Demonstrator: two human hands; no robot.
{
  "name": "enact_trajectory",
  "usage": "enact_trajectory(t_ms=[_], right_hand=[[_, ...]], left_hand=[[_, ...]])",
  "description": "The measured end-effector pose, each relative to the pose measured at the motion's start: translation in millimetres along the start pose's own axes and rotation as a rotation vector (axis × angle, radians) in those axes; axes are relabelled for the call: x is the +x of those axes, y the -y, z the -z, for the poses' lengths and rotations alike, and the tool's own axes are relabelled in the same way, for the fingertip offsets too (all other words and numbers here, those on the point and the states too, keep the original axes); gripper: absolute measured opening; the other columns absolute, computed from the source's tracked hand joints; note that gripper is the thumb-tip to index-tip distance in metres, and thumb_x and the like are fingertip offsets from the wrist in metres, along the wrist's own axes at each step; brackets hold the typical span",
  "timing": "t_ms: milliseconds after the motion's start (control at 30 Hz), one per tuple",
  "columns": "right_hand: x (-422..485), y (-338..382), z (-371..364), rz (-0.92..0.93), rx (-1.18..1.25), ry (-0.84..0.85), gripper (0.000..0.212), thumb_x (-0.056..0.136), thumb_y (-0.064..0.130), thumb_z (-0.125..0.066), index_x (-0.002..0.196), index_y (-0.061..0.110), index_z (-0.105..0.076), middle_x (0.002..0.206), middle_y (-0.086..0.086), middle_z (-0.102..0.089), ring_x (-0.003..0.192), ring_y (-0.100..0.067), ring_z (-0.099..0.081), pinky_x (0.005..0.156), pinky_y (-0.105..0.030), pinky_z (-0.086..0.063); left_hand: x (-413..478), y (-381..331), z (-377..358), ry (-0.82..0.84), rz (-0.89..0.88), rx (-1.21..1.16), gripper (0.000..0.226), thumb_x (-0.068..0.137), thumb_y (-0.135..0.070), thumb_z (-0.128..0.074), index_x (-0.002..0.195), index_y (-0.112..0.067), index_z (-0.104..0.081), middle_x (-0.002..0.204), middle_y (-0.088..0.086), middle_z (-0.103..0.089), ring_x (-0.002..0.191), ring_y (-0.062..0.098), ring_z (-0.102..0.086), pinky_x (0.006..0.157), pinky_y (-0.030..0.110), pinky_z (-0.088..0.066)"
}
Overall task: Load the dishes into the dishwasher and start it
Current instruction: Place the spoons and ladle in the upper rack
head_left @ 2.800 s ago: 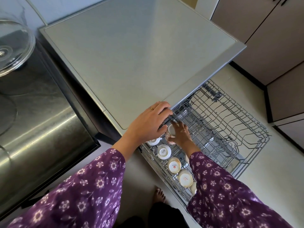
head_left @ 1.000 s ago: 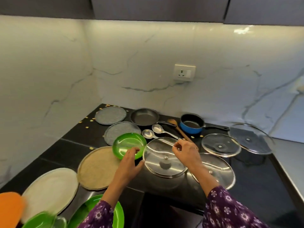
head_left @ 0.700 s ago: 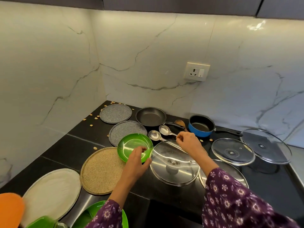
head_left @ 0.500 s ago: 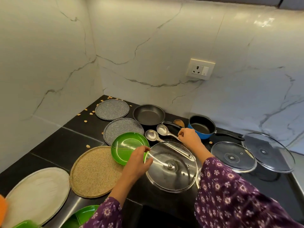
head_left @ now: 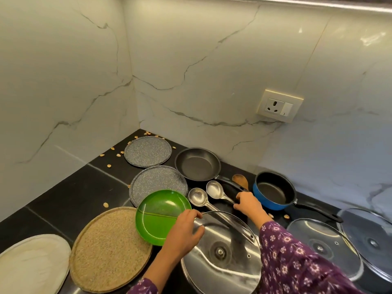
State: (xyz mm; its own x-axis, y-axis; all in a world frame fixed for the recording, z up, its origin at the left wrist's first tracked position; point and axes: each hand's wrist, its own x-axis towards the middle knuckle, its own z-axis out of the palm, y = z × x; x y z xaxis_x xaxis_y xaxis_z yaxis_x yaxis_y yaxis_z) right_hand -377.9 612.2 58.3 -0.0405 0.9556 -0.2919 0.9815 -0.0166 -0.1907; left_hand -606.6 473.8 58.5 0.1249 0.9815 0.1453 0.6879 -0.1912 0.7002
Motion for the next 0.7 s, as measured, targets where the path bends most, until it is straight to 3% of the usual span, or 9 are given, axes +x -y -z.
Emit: enact_trajectory(t_ms=[133,333,600,700], right_hand=[[6,2,-6,0.008,-0.057,-0.014,0.011,0.088,0.025,-0.06,0.097,0.018,-0.06,0.097,-0.003,-0.062,0.086,-0.019,-0.06,0.074,-0.032,-0.052],[-4,-2,0,0.006,0.038,-0.015,0.007,0.085,0.024,-0.063,0.091,0.021,-0.065,0.092,0.0,-0.064,0.084,-0.016,-0.061,0.075,-0.033,-0.054],[-76,-33,32,-0.073,0.218,-0.222,0.008,0.081,0.02,-0.06,0.084,0.02,-0.068,0.085,-0.001,-0.068,0.08,-0.021,-0.062,0.07,-0.033,-0.05],[-123,-67,38,-0.134,0.411,-0.325,0.006,0.08,0.019,-0.061,0.076,0.022,-0.064,0.076,0.0,-0.069,0.071,-0.02,-0.065,0.068,-0.034,-0.053]], left_hand=[[1,3,-4,-0.012,0.022,0.004,0.027,0.09,-0.032,-0.055,0.116,-0.025,-0.052,0.114,-0.015,-0.047,0.11,-0.001,-0.041,0.089,0.007,-0.027],[0,-2,-2,-0.018,0.023,-0.01,0.026,0.089,-0.031,-0.057,0.114,-0.025,-0.052,0.112,-0.015,-0.047,0.109,0.001,-0.042,0.091,0.011,-0.03],[-3,-46,-5,0.001,-0.127,-0.037,0.024,0.083,-0.021,-0.066,0.105,-0.019,-0.057,0.103,-0.009,-0.055,0.1,0.008,-0.05,0.09,0.021,-0.038],[-8,-80,-19,0.037,-0.228,-0.069,0.024,0.083,-0.018,-0.067,0.105,-0.018,-0.058,0.101,-0.01,-0.055,0.098,0.008,-0.052,0.088,0.019,-0.037]])
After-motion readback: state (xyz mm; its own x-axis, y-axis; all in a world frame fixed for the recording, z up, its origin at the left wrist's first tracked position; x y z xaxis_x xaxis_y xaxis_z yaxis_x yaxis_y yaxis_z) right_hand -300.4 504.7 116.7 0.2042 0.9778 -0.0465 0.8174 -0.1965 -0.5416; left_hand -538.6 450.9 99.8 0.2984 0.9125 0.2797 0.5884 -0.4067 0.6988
